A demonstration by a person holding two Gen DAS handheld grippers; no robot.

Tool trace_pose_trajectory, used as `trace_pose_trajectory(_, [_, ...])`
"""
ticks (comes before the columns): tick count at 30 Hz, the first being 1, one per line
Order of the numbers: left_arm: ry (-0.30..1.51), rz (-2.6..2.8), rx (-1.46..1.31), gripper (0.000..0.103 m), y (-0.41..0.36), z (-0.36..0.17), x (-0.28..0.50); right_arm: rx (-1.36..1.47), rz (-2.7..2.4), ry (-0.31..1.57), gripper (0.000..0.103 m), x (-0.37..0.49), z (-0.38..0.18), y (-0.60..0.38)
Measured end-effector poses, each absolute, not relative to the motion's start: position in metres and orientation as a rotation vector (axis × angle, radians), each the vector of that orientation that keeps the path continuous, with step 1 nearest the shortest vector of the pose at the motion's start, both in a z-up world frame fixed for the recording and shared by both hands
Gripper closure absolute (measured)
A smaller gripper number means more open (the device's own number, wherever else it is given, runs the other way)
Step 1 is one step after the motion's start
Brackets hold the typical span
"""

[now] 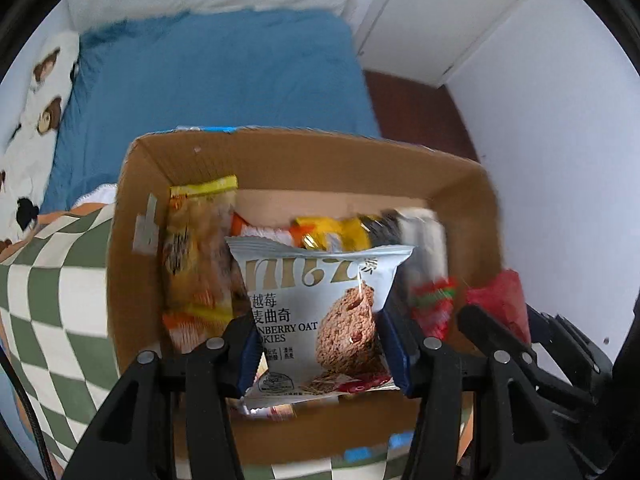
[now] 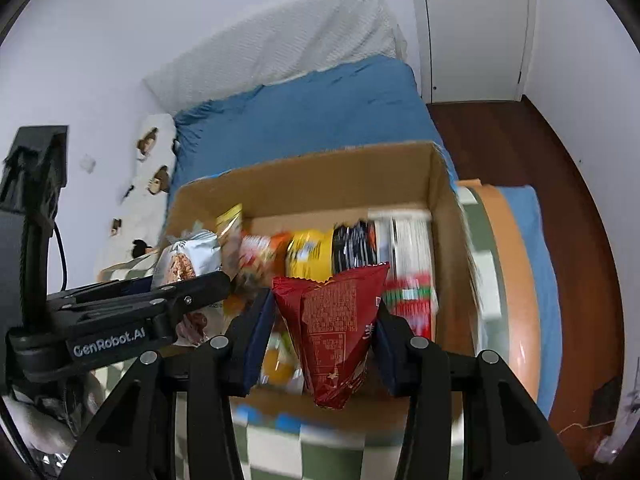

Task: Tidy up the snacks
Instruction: 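Carry both packets into the box and open both tools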

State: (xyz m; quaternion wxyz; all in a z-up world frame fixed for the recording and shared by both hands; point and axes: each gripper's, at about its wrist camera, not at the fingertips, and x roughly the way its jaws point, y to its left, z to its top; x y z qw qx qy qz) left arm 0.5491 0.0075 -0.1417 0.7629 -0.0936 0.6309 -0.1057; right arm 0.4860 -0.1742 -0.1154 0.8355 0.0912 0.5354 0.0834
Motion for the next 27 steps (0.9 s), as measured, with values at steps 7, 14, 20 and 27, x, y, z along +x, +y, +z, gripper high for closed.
trace_pose_trajectory(7, [1.458,-0.186,-0.183,0.054,0.01,-0.179,0.607,0.133,0.155,1.221,0.055,0.572,-0.161,-0.17])
trace_pose_trajectory(14, [1.497,-0.146,-0.188,0.015,0.009,-0.196,0.623,0.113,0.174,1.326,0.029,0.617,-0.2,-0.166])
trace_pose_trajectory(20, [1.492,-0.129,-0.165,0.012,0.012,-0.203,0.61,0.096,0.13,1.367,0.009,0.621,-0.217,-0.175])
trace_pose_trajectory(27, [1.47,-0.135,-0.146,0.002,0.011,-0.201,0.578,0.054,0.095,1.389,0.005,0.598,-0.224,-0.177])
